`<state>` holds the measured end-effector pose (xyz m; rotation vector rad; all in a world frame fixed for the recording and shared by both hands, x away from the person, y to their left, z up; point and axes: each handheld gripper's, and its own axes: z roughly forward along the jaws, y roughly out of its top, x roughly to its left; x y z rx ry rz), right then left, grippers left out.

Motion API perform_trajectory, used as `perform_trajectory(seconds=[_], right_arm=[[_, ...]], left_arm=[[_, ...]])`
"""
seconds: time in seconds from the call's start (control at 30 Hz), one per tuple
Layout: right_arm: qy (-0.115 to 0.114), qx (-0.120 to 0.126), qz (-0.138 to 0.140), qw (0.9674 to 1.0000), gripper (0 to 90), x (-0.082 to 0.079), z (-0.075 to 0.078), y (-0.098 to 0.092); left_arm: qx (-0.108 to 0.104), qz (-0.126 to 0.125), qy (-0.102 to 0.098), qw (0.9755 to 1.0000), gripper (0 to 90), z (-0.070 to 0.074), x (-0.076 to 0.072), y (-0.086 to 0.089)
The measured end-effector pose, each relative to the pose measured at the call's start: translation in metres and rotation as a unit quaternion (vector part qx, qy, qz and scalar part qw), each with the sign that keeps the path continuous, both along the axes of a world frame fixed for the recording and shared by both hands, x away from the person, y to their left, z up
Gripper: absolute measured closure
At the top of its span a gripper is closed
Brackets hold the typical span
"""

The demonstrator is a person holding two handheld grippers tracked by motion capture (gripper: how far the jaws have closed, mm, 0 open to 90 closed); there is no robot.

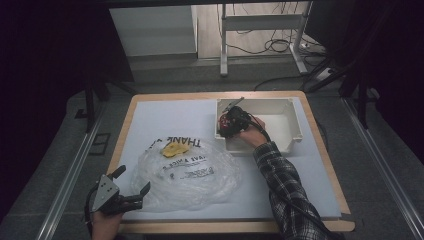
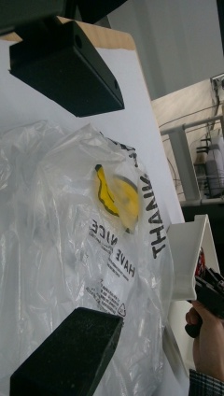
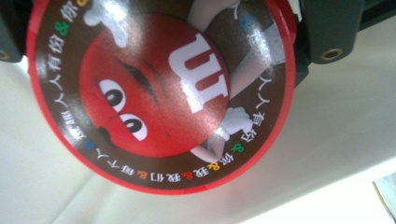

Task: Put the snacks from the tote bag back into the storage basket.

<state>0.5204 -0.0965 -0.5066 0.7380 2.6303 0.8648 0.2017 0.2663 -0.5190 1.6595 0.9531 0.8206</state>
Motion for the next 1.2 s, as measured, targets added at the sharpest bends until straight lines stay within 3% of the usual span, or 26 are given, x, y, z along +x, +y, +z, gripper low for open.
perform_trajectory(seconds=[0.4,1.2], right_arm=[[-0.001,0.015,0.002,0.9999,8.6,-0.002,0.005,-0.003],[-0.020,0.030,0.005,0.9993,7.0,-0.008,0.016,-0.010]], left_arm=[[0.004,-0.001,0.001,1.0000,1.2,0.000,0.000,-0.001],[0.002,0.001,0.001,1.0000,1.2,0.000,0.000,0.000]])
